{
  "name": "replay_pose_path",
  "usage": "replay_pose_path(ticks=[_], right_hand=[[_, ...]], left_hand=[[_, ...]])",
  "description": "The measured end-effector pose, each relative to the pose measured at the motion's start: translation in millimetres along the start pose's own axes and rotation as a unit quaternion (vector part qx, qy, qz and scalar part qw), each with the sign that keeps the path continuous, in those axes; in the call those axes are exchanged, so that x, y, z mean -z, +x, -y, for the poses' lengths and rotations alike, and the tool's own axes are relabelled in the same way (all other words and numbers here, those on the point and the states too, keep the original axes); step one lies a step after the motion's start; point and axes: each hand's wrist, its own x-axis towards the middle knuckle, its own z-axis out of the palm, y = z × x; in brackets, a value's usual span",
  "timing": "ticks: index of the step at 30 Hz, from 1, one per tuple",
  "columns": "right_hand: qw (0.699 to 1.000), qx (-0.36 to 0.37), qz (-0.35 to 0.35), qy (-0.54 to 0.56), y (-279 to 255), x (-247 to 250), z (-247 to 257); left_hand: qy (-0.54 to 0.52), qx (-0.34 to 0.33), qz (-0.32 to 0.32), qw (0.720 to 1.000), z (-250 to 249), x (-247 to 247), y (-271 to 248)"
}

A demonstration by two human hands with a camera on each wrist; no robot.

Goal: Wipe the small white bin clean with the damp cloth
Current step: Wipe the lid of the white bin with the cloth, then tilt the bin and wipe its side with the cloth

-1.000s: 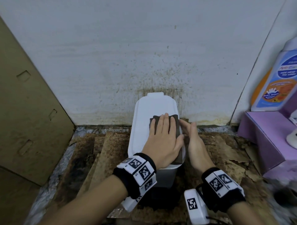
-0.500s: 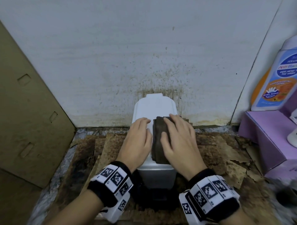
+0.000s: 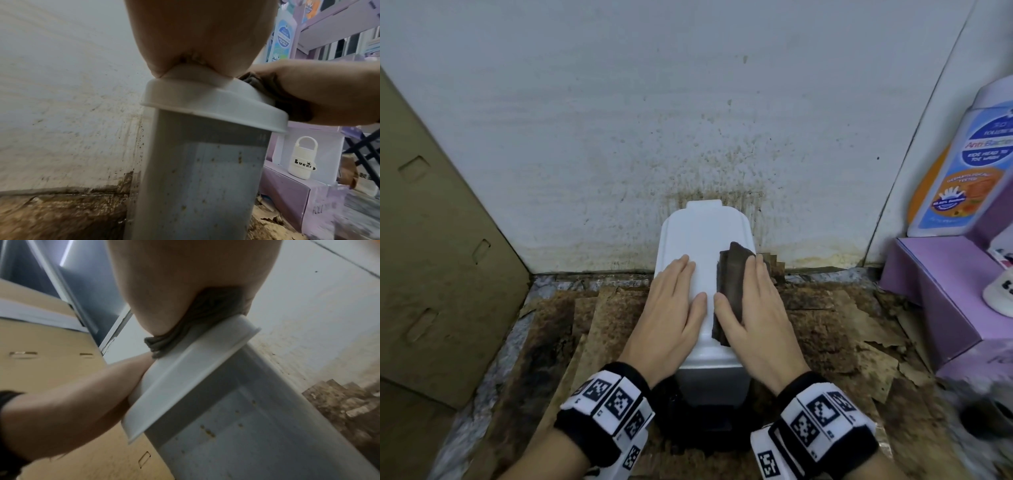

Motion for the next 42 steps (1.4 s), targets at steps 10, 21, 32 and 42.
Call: replay_pose_path(ticks=[10, 21, 32, 42], right_hand=[[0.970, -0.032, 0.127, 0.203, 74, 19, -43], [0.954, -0.059, 0.153, 0.253, 65, 18, -45], [0.960, -0.107, 0.024, 0.256, -29, 0, -20], [0.960, -0.094, 0.143, 0.221, 57, 24, -35]], left_hand=[[0.079, -0.034, -0.018, 0.996, 9, -8, 3], [0.102, -0.041, -0.014, 0.994, 9, -8, 5], [0.115, -0.046, -0.028, 0.992, 8, -10, 4], [0.099, -0.048, -0.032, 0.993, 10, -11, 4]])
